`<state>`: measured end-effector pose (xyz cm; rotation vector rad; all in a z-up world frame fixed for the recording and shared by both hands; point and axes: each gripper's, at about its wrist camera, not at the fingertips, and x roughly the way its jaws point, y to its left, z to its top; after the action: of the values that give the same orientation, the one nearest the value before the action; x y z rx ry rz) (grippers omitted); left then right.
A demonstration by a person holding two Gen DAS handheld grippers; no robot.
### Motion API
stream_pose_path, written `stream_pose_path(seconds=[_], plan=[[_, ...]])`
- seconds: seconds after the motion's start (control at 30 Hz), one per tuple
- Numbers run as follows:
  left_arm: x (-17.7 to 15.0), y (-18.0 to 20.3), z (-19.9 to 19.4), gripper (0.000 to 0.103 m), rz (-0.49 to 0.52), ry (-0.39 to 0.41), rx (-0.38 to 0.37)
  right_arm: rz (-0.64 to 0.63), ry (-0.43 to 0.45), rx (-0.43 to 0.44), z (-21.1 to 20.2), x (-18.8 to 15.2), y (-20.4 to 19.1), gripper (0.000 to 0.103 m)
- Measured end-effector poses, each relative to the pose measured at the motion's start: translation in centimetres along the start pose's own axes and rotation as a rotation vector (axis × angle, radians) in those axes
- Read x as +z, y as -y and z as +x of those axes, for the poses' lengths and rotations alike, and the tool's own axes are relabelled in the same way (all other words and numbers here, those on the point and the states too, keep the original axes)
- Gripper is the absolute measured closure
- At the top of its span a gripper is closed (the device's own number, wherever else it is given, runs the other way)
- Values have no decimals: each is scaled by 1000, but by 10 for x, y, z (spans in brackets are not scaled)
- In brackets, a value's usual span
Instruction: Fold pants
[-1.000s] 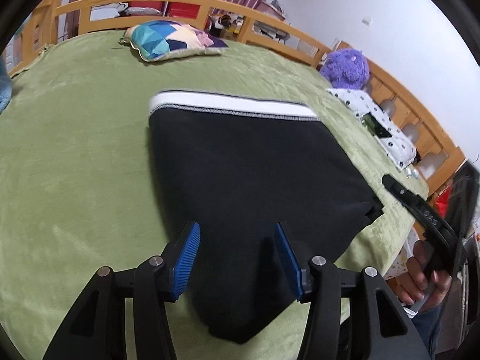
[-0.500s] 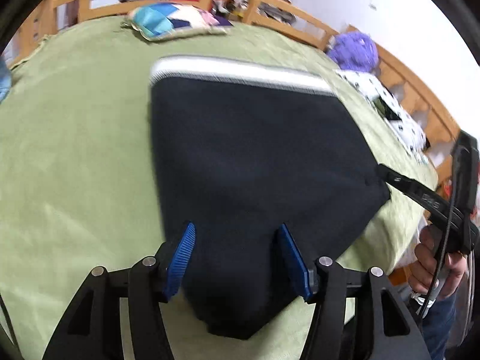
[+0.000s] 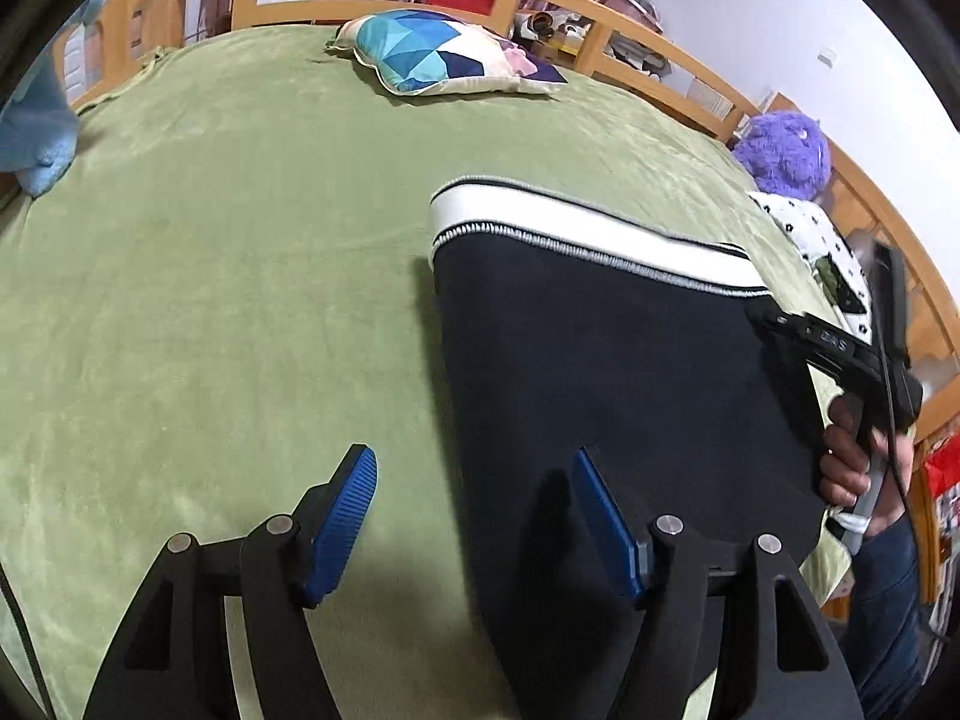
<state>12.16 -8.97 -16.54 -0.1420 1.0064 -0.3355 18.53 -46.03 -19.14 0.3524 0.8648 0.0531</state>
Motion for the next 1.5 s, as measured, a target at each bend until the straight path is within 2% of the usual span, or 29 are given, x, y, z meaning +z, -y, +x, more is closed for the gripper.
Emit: stream_pose_path(seconds=[0.03,0.1,0.17,0.23,0.27,0.33,0.4,0.47,0.5,0.67,0.7,0.77,0.8,0.83,0.9,1.0,1.1,1.2,1.27,1.4,1.5], plan=[[4,-1,2,37,0,4,-7,0,41,15,-7,-1,2,87],[9,1,7,37,-3,13,-18,33,118,86,-30,3,15,87],[13,3,20,36,-15,-1,-32,62,89,60,-29,-1,27,84],[14,5,33,36,-31,-30,-36,21,33,-5,-15,-12,27,74],[13,6,40,36,-40,-47,-42,-5,43,-25,-19,-14,26,68],[9,6,48,36,-45,-67,-62,-32,45,-41,-33,-14,27,41],[3,4,53,36,-45,-72,-71,-18,6,-14,-39,-17,34,30],[1,1,57,36,-57,-82,-82,-7,-95,8,-27,-27,39,30],[0,0,60,36,-64,-89,-89,18,-151,53,-16,-34,43,30],[-1,1,72,34,-83,-103,-140,160,-217,235,12,-40,62,25],[-1,1,74,34,-85,-103,-153,175,-218,259,16,-41,66,25],[-1,4,74,51,-83,-100,-184,168,-200,265,15,-41,65,30],[-1,6,71,66,-82,-91,-192,150,-186,251,13,-42,61,37],[0,6,67,75,-77,-79,-198,131,-170,237,10,-42,57,44],[2,4,57,84,-65,-62,-217,133,-142,216,0,-44,50,53],[8,-6,37,86,-84,-40,-275,142,-86,211,-18,-40,37,63],[11,-16,16,87,-67,-8,-262,104,-46,165,-33,-40,6,68],[15,-40,-5,87,-73,8,-240,94,-45,180,-38,-44,-23,75],[19,-64,-21,87,-90,18,-221,127,-63,244,-33,-48,-45,75],[28,-120,-60,87,-90,58,-110,101,-104,306,-13,-61,-97,76],[32,-158,-79,87,-104,79,-39,82,-141,383,8,-67,-146,76]])
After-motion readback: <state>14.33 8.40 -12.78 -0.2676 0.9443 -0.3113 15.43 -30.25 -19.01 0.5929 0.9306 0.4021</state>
